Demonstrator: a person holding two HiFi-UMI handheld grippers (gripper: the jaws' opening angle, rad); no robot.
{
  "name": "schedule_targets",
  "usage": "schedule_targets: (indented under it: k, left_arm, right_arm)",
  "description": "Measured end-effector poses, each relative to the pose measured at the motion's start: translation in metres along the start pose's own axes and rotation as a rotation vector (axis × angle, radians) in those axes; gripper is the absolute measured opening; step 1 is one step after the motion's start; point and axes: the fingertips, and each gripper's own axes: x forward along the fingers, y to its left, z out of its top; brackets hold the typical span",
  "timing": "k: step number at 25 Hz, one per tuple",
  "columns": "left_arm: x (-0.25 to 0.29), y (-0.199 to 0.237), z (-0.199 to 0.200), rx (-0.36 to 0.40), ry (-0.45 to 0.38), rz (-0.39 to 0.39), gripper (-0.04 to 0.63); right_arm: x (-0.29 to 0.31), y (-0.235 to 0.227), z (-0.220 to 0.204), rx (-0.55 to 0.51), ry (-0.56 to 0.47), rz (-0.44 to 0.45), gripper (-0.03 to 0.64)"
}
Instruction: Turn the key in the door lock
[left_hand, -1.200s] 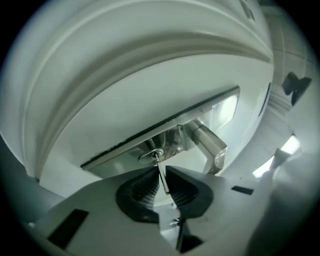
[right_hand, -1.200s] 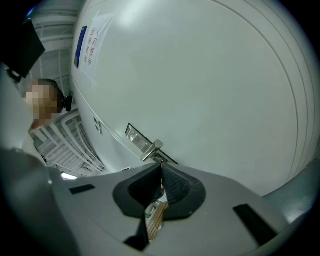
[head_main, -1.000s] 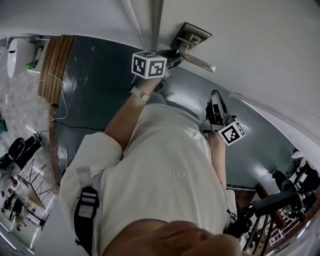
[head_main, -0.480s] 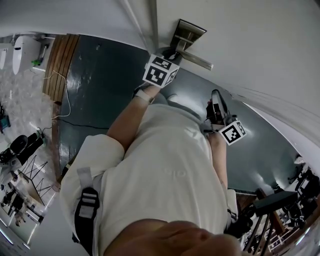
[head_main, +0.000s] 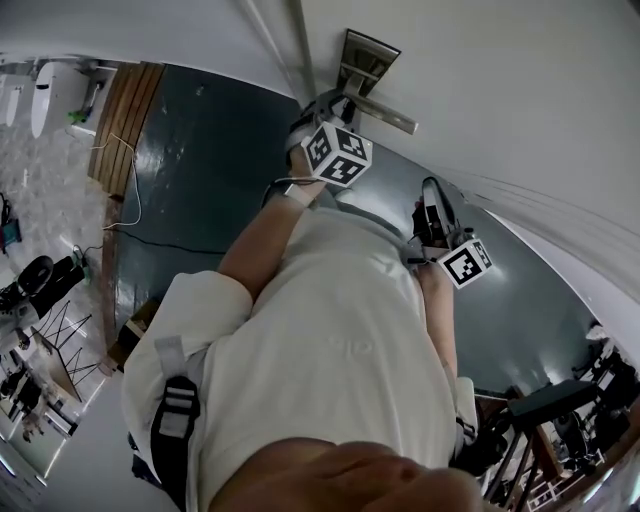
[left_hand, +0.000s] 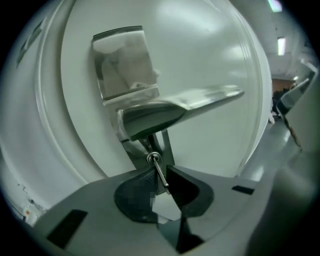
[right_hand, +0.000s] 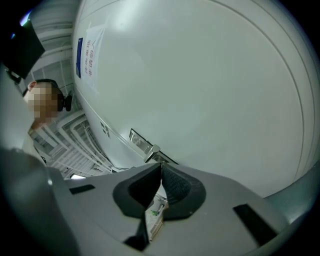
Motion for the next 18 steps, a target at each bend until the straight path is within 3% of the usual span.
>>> schedule_targets:
  k: [4,8,12,18]
  left_arm:
    - [-0.001,0.004,-0.004,0.111,0.011,0.117,0.055]
    - [-0.005,0.01,0.006,0.081,-0.024,0.147,0.052]
    - [-0.008,0.008,-0.001,0.014,-0.043,0.031,0.054]
    - [-0.024,-0.015,0.018,-0.05,-0.1,-0.298,0.104]
  right_arm:
    - [-0.002,0.0,0.001,0.007,-0.002,0.005,0.021]
    - [-0.001,0.008,0.011,0.002,0.01,0.013,0.021]
    - [0.001,0.01,0.004,-0.004,0.015,0.012,0.023]
    - [-0.007,0.014,0.018,0.012,0.003,0.01,0.021]
